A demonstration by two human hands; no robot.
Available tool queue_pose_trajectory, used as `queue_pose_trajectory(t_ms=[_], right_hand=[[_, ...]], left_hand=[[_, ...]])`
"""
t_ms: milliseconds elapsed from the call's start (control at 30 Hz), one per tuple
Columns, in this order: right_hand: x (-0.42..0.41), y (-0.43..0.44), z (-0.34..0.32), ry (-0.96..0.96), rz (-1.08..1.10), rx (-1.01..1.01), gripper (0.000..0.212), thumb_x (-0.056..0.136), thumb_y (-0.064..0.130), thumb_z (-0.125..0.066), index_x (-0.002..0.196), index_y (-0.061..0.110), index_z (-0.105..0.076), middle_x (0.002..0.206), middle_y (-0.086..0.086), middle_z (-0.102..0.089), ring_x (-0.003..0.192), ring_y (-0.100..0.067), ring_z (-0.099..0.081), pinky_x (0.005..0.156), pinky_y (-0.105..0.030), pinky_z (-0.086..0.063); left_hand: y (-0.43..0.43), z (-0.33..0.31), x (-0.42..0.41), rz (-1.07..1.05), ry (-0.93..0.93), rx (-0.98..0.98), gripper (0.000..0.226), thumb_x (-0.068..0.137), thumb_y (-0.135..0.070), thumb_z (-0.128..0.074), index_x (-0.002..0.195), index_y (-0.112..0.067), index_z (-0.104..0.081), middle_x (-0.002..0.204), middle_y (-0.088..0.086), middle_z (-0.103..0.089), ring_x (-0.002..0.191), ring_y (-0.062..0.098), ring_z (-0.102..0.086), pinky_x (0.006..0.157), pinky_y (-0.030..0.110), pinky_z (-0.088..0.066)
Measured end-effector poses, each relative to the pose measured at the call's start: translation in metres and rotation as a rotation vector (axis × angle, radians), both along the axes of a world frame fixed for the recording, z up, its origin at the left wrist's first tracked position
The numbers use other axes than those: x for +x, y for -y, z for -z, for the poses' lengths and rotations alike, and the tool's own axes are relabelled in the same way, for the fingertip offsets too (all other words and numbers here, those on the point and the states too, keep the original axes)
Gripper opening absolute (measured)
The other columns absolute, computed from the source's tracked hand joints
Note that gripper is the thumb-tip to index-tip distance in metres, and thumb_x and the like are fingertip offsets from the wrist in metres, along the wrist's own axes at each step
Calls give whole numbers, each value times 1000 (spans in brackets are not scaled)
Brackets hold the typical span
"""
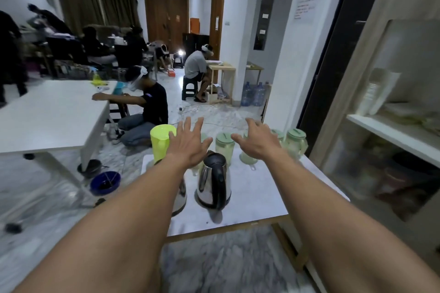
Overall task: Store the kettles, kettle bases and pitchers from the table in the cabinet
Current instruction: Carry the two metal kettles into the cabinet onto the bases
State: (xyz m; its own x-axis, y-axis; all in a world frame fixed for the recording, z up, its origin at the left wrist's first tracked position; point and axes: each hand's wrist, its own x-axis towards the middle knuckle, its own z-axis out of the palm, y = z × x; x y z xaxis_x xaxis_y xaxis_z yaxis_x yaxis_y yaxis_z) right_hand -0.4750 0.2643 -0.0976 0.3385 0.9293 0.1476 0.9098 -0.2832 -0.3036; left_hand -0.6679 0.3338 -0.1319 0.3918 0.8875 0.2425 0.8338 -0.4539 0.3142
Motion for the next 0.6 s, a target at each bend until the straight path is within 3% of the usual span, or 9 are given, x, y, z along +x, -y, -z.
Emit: queue_pose_trajectory(t_ms=[167, 267, 400, 600], right_hand=[[-23, -31, 52, -85, -49, -106, 80, 92, 60, -51, 156, 20, -24, 159, -13, -32, 148, -36, -26, 113, -59, -31], [-31, -45, 80, -81, -80, -176, 76, 90, 58, -52, 151, 18, -30, 150, -14, -41, 140, -38, -36, 106, -60, -38], [-40, -57, 124, -155, -125, -197, 62, 93, 46, -57, 143, 17, -34, 140, -14, -45, 128, -40, -45, 101, -59, -42], [-39, -64, 175, -238, -39, -142, 61, 93, 34, -63, 139, 14, -30, 137, -18, -39, 124, -42, -45, 95, -54, -47]], left_hand=[[-18, 51, -32, -71, 18, -30, 72, 99, -54, -38, 158, -26, -8, 164, 14, -4, 150, 36, -6, 116, 59, -16], [-21, 82, -45, -119, 36, -104, 72, 98, -53, -41, 157, -24, -11, 164, 14, -6, 150, 36, -8, 116, 58, -17], [-16, 121, -63, -215, 104, -162, 68, 92, -50, -51, 147, -17, -29, 150, 15, -33, 137, 38, -33, 108, 55, -34], [-11, 160, -63, -434, 290, -353, 69, 83, -48, -68, 133, -15, -32, 133, 12, -41, 120, 36, -46, 94, 47, -44]])
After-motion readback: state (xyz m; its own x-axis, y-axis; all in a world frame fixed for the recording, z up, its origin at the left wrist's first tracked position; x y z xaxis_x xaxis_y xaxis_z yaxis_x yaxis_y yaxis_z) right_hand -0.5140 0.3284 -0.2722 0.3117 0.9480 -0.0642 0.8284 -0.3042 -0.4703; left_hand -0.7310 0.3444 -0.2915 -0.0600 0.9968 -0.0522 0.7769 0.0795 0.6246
